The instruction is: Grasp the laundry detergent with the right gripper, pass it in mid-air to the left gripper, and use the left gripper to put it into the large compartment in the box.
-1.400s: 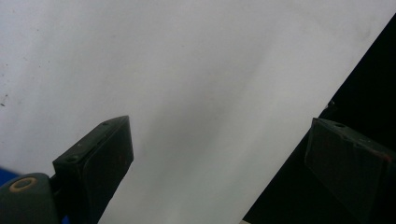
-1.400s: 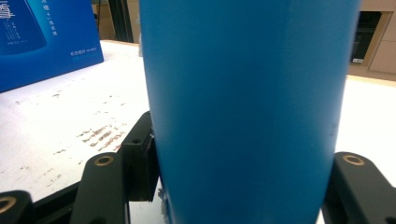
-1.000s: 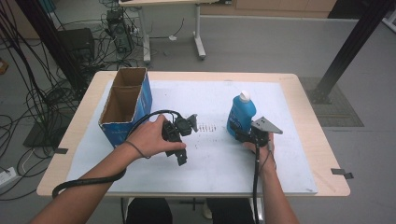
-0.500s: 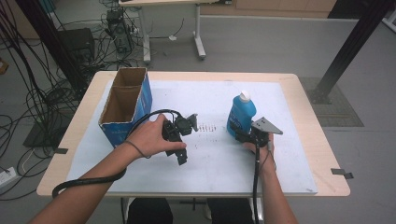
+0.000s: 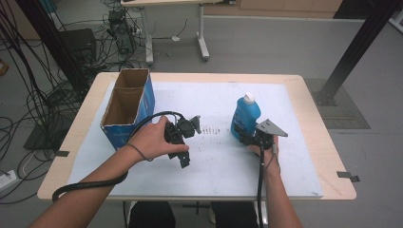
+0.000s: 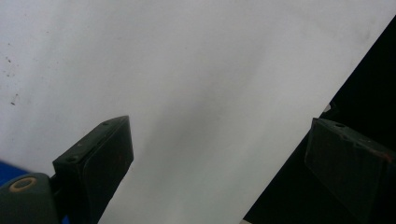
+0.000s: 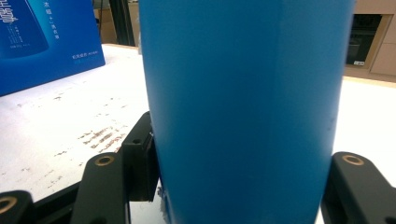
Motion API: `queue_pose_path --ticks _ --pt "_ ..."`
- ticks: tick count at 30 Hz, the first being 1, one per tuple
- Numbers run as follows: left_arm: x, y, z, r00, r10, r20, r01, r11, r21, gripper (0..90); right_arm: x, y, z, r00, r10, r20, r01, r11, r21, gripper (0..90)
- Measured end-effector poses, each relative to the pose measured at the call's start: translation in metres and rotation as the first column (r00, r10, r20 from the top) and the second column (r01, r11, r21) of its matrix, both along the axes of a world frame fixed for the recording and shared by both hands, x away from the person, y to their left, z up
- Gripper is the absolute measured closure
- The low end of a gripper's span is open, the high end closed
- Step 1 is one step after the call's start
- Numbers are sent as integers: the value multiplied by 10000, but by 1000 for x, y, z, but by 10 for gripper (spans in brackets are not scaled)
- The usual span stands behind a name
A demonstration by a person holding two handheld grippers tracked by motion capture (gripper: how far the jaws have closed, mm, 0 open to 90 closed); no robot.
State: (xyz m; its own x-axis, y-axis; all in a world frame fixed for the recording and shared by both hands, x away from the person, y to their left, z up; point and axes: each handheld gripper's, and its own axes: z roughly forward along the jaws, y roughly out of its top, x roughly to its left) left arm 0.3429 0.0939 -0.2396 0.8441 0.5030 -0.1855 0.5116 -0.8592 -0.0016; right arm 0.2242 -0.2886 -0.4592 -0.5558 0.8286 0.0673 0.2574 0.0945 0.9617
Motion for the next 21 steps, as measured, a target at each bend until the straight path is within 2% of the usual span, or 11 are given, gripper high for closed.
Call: queue_pose_path --ticks 21 --pt "-1 2 3 10000 38 88 -38 10000 -29 75 0 0 0 10000 21 -15 -21 10000 4 403"
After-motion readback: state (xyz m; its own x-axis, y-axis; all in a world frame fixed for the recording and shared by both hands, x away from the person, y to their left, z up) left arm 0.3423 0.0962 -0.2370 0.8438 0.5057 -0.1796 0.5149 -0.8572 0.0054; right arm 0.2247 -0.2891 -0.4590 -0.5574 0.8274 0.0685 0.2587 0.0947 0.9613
